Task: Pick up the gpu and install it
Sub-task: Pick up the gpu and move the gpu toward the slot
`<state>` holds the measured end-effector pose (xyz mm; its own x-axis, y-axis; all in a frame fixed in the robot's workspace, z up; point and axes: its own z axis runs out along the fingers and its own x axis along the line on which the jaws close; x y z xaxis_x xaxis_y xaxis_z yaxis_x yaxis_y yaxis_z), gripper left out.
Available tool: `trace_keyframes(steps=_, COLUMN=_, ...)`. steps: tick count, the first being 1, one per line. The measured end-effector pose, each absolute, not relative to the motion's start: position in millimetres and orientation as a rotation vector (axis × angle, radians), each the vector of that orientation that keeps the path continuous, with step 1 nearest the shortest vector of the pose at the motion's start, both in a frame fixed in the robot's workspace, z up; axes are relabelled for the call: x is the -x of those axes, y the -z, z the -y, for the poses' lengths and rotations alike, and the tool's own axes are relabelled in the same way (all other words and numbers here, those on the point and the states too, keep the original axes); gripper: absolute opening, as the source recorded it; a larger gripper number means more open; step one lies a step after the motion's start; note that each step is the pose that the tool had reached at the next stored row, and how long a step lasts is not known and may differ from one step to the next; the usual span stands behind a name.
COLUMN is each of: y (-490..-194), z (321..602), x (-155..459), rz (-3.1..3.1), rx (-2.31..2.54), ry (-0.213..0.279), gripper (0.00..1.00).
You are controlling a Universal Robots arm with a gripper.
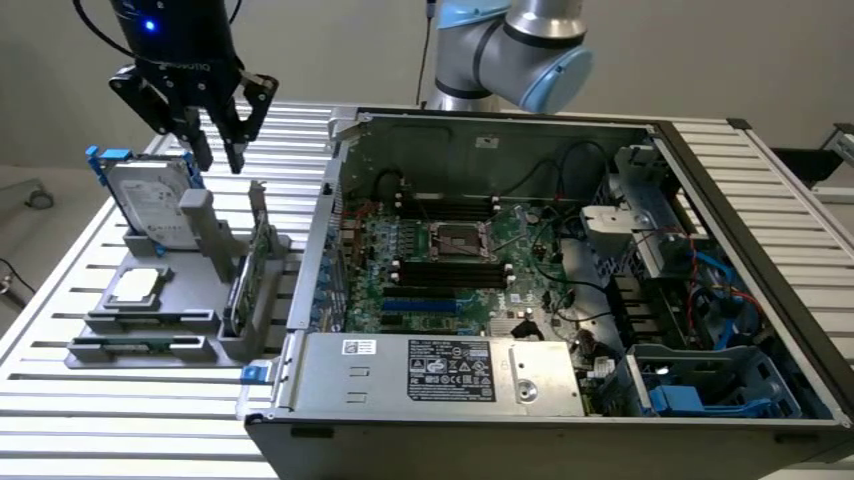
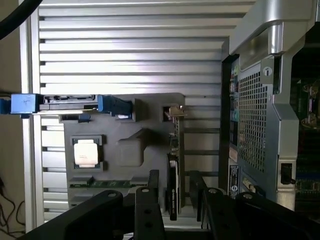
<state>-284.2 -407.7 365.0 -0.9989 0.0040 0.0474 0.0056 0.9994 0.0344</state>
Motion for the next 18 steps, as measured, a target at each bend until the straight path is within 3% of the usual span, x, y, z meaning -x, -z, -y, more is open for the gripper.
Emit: trace_keyframes(steps=18, y=-336.0, z=423.9, x=284.0, rz=3.078, rx=-0.157, ry=0.049, gripper=0.38)
